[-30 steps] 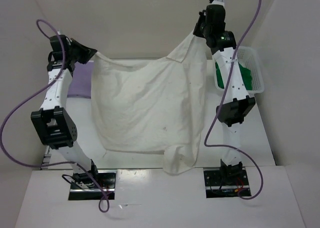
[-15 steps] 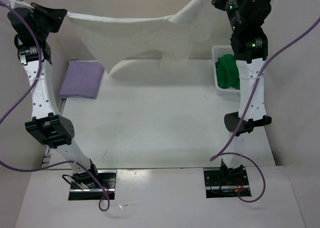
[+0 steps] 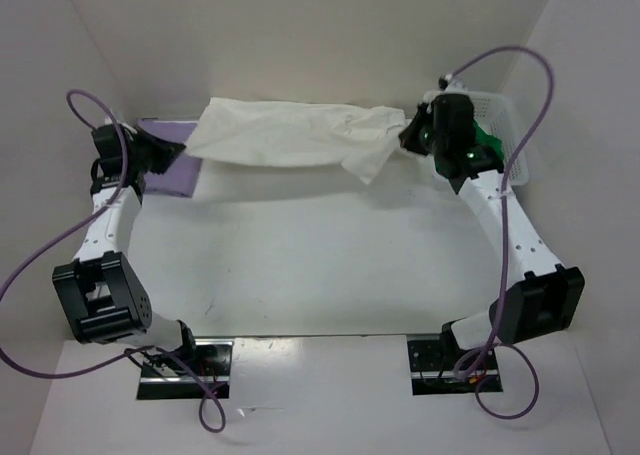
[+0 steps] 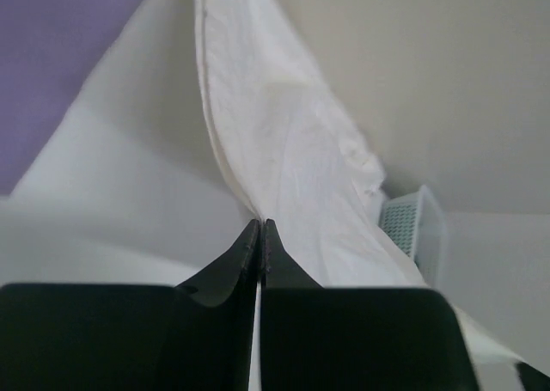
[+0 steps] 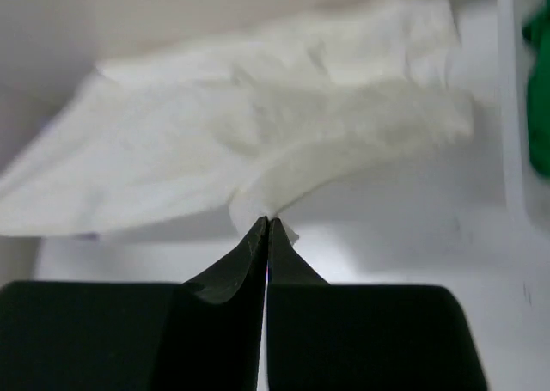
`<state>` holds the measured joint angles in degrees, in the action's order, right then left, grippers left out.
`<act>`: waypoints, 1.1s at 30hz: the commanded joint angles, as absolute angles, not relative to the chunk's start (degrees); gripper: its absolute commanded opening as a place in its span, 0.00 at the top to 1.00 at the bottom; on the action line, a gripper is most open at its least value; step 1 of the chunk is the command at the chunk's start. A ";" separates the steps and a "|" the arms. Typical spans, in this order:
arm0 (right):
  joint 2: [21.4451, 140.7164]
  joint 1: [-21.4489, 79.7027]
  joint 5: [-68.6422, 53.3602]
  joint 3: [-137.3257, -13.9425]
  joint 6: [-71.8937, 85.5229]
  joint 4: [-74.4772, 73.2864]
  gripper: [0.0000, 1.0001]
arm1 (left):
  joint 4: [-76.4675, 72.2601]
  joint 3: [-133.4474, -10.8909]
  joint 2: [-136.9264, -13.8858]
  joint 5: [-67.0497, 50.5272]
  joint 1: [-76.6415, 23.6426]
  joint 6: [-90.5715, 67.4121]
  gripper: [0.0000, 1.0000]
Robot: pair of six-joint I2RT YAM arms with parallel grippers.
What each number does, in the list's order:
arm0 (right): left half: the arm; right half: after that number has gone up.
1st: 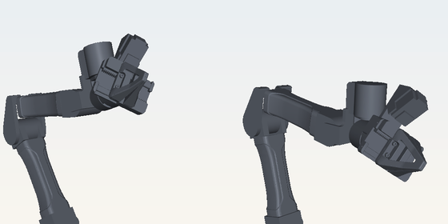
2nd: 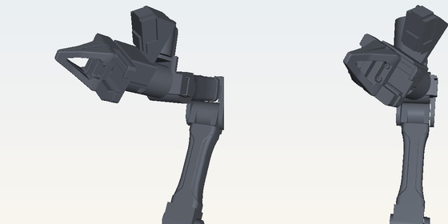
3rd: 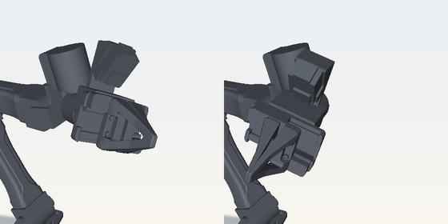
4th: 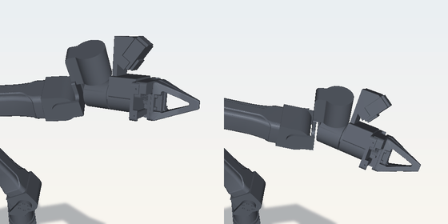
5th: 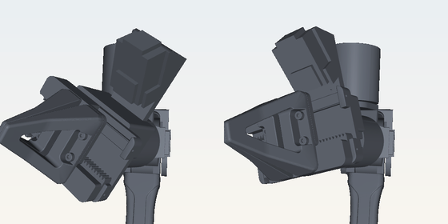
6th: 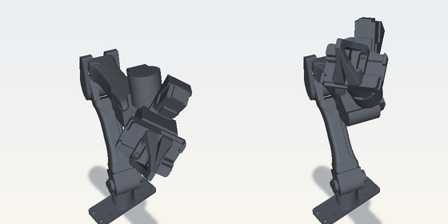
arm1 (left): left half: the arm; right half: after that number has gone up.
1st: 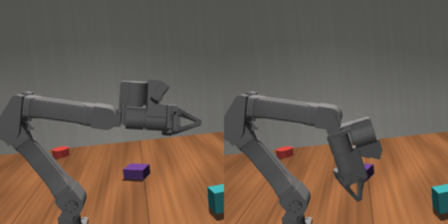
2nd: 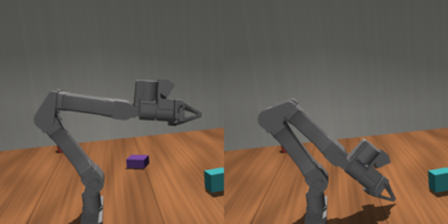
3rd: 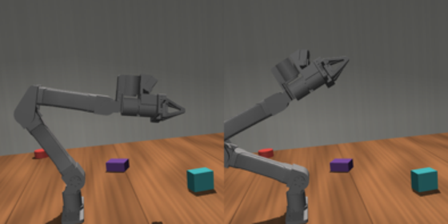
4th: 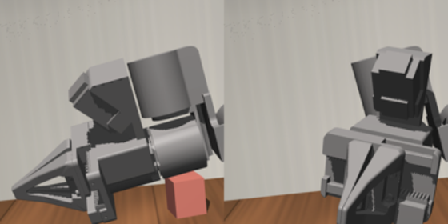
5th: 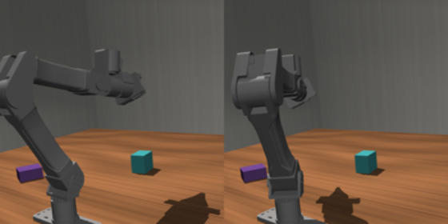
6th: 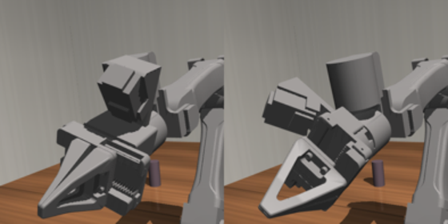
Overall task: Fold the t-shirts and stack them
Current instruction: Flatten out the tshirt
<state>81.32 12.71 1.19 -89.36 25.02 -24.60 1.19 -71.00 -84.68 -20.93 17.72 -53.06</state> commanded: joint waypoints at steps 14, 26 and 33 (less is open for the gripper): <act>60.75 12.13 -9.73 -51.42 38.58 -41.74 1.00 | 13.61 -39.29 -63.47 -16.08 18.46 -44.38 1.00; 45.70 12.13 -11.69 -49.22 45.09 -57.39 1.00 | 27.16 -41.57 -59.76 -16.18 20.65 -42.80 1.00; 56.50 12.13 -7.30 -51.42 42.54 -43.46 1.00 | 19.08 -42.97 -66.61 -14.16 20.65 -43.68 1.00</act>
<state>52.38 12.34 -9.78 -48.97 43.75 -52.16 23.66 -40.49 -64.25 -15.14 20.38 -43.72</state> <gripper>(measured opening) 0.003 0.009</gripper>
